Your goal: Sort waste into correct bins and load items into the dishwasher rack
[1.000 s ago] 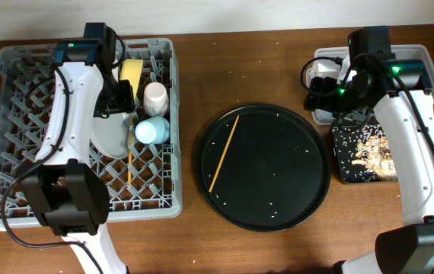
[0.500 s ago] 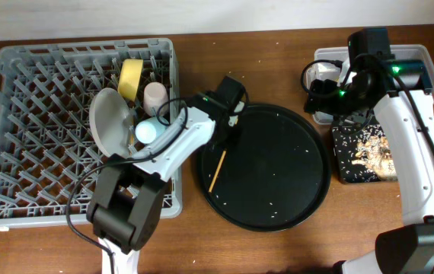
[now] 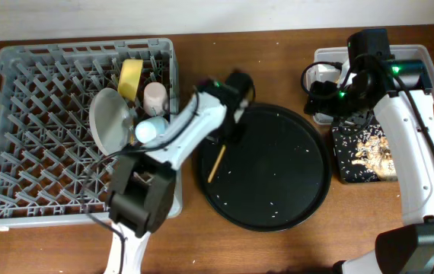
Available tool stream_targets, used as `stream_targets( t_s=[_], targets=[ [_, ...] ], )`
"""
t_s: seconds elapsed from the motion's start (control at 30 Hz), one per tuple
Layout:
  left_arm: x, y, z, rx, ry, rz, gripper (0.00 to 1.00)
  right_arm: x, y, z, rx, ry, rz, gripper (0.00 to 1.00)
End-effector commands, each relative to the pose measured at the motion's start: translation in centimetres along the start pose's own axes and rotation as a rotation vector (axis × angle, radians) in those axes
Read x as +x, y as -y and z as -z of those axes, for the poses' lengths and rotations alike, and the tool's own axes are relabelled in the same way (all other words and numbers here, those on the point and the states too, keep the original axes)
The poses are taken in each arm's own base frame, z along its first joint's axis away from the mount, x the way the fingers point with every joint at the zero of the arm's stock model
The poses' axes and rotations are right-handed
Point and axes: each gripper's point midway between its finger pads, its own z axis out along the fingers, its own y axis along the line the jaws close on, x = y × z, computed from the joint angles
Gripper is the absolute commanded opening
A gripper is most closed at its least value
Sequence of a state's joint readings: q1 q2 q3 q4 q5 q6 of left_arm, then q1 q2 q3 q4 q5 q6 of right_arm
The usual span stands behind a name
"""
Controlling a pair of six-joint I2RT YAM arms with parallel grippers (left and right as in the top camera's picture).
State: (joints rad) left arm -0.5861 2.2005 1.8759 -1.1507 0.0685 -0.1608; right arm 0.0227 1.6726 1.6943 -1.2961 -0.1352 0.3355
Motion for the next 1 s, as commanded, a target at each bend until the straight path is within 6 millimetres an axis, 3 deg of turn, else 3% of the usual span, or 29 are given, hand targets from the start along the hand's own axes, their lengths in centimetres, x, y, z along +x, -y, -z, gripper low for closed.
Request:
stream_targets(
  t_s=[0.0, 0.07, 0.1, 0.13, 0.2, 0.27, 0.33, 0.4, 0.43, 0.5, 0.57, 0.67, 0.77, 0.83, 0.87, 0.9, 0.93, 0.97],
  targets=[
    [-3.3, -4.1, 9.2, -0.002, 0.13, 0.074, 0.0, -0.2, 0.0, 0.0, 0.01, 0.007, 0.011, 0.88],
    [-2.3, -8.8, 15.2, -0.026, 0.163, 0.182, 0.0, -0.2, 0.0, 0.0, 0.011, 0.008, 0.022, 0.89],
    [-0.4, -12.1, 17.2, -0.083, 0.136, 0.251, 0.01, -0.2, 0.1, 0.0, 0.013, 0.009, 0.022, 0.88],
    [0.2, -14.5, 17.9, -0.106, 0.143, 0.311, 0.0, -0.2, 0.1, 0.0, 0.013, 0.009, 0.022, 0.89],
    [1.6, -18.2, 17.2, -0.134, 0.102, 0.392, 0.0, -0.2, 0.1, 0.0, 0.013, 0.009, 0.022, 0.89],
    [4.4, -21.1, 14.5, -0.23, -0.029, 0.477, 0.01, -0.2, 0.1, 0.0, 0.013, 0.008, 0.042, 0.89],
    [6.3, -22.7, 13.2, -0.292, -0.104, 0.525, 0.0, -0.2, 0.1, 0.0, 0.013, 0.008, 0.048, 0.89],
    [7.1, -24.1, 13.3, -0.376, -0.126, 0.524, 0.01, -0.2, 0.1, 0.0, 0.013, 0.008, 0.048, 0.89],
    [7.3, -24.4, 13.3, -0.397, -0.137, 0.521, 0.01, -0.2, 0.1, 0.0, 0.013, 0.008, 0.048, 0.89],
    [7.7, -25.1, 13.2, -0.444, -0.153, 0.515, 0.6, -0.1, 0.1, 0.0, 0.014, 0.004, 0.048, 0.89],
    [7.4, -25.2, 13.2, -0.443, -0.139, 0.517, 0.74, 0.0, 0.1, 0.0, 0.015, 0.0, 0.047, 0.89],
    [5.0, -24.3, 15.2, -0.369, -0.016, 0.513, 0.76, 0.0, 0.1, 0.0, 0.015, 0.0, 0.047, 0.89],
    [-0.1, -21.2, 22.1, -0.167, 0.307, 0.481, 0.8, -0.1, -0.4, 2.5, -0.008, 0.052, 0.058, 0.89],
    [-2.9, -20.0, 25.6, -0.083, 0.488, 0.448, 0.99, -0.6, -1.0, 7.1, -0.033, 0.167, 0.117, 0.89],
    [-3.9, -20.2, 26.2, -0.079, 0.537, 0.444, 0.99, -0.5, -1.2, 9.8, -0.036, 0.233, 0.151, 0.89],
    [-3.9, -20.2, 26.1, -0.078, 0.532, 0.444, 0.99, 0.3, -0.7, 13.8, -0.024, 0.331, 0.157, 0.89],
    [-3.8, -20.2, 26.1, -0.078, 0.532, 0.444, 0.99, 1.8, -0.5, 15.5, -0.03, 0.354, 0.159, 0.98],
    [-3.9, -20.1, 26.1, -0.078, 0.532, 0.444, 0.99, 4.4, 0.3, 16.9, -0.027, 0.339, 0.157, 0.98]
  ],
)
